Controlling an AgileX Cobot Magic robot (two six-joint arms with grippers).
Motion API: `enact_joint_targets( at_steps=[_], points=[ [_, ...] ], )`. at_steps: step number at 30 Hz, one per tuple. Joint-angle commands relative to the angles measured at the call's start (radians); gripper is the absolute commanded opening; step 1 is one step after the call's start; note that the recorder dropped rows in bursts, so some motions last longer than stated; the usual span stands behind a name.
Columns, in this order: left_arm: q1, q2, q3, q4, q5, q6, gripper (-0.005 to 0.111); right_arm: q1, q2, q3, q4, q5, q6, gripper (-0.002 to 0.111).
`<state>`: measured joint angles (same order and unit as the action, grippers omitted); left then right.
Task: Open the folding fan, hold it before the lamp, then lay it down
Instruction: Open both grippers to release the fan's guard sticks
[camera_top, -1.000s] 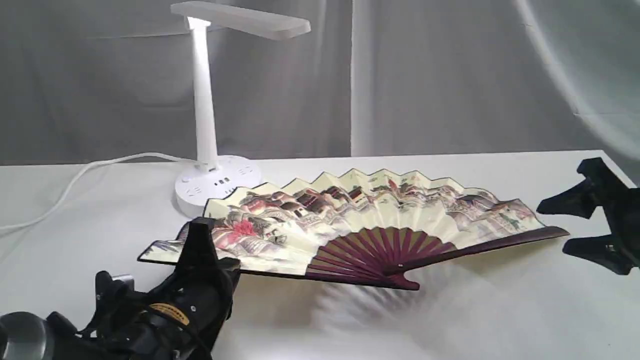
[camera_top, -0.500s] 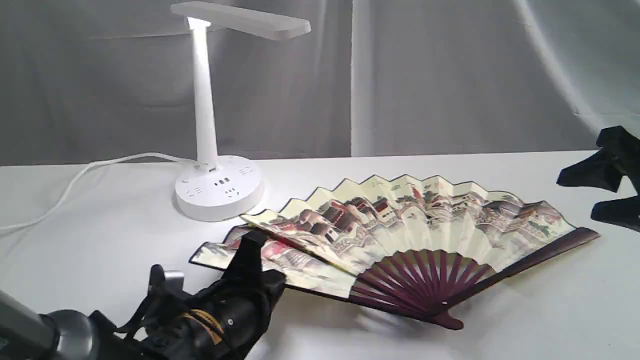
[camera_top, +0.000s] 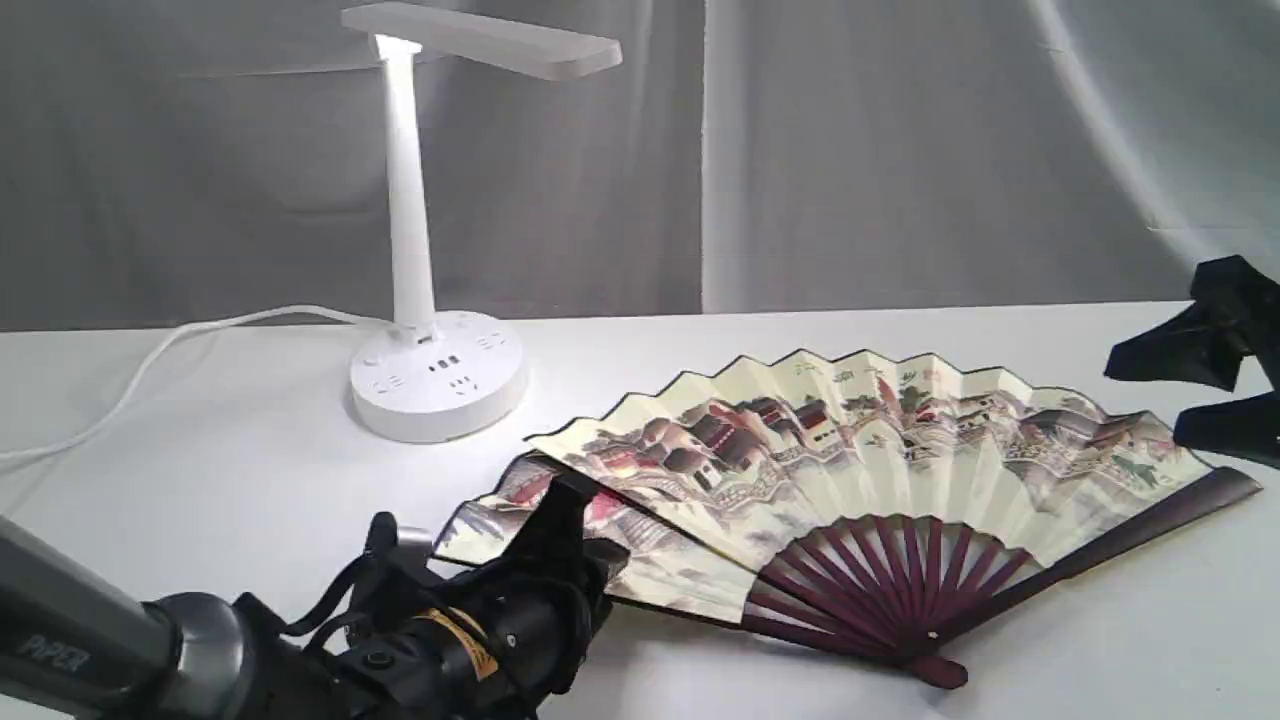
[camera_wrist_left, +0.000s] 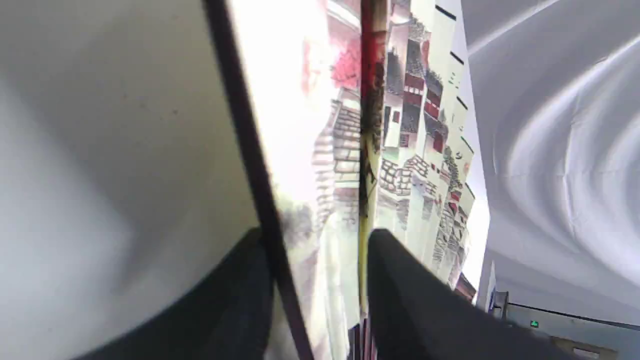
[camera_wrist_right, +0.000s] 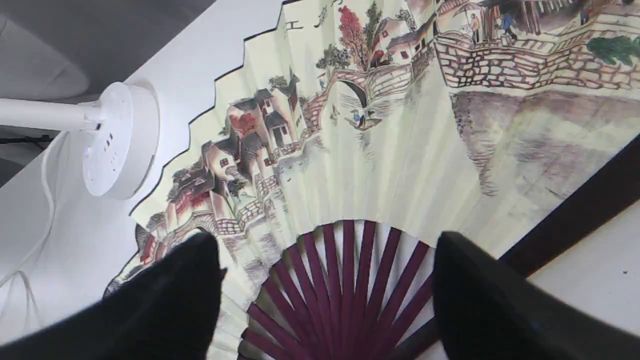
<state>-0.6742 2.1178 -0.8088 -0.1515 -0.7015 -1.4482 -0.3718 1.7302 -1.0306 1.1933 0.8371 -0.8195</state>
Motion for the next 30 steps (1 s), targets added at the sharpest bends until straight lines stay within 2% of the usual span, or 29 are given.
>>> enact_joint_targets(
  at_steps=[1,4,9,14,16,23,25,30],
  points=[
    [0.001,0.002,0.002,0.017,0.029,-0.001,0.051,-0.006,-0.013,-0.003,-0.008,0.009,-0.005,0.06],
    [0.001,-0.009,0.002,0.057,0.018,0.015,0.059,-0.006,-0.013,-0.003,-0.008,0.011,-0.007,0.06],
    [0.033,-0.048,0.002,0.082,0.046,0.12,0.06,-0.006,-0.013,-0.003,-0.014,0.015,-0.007,0.06],
    [0.103,-0.14,0.002,0.166,0.263,0.201,0.06,-0.001,-0.013,-0.003,-0.022,0.019,-0.009,0.06],
    [0.137,-0.181,0.002,0.248,0.328,0.219,0.06,0.005,-0.013,-0.003,-0.026,0.024,-0.01,0.06],
    [0.206,-0.293,0.001,0.523,0.416,0.227,0.06,0.067,-0.013,-0.003,-0.08,0.024,-0.016,0.059],
    [0.229,-0.335,0.001,0.61,0.475,0.227,0.058,0.093,-0.013,-0.003,-0.103,0.024,-0.016,0.059],
    [0.266,-0.42,0.001,0.707,0.677,0.243,0.057,0.153,-0.013,-0.003,-0.162,0.02,0.003,0.059]
  ],
)
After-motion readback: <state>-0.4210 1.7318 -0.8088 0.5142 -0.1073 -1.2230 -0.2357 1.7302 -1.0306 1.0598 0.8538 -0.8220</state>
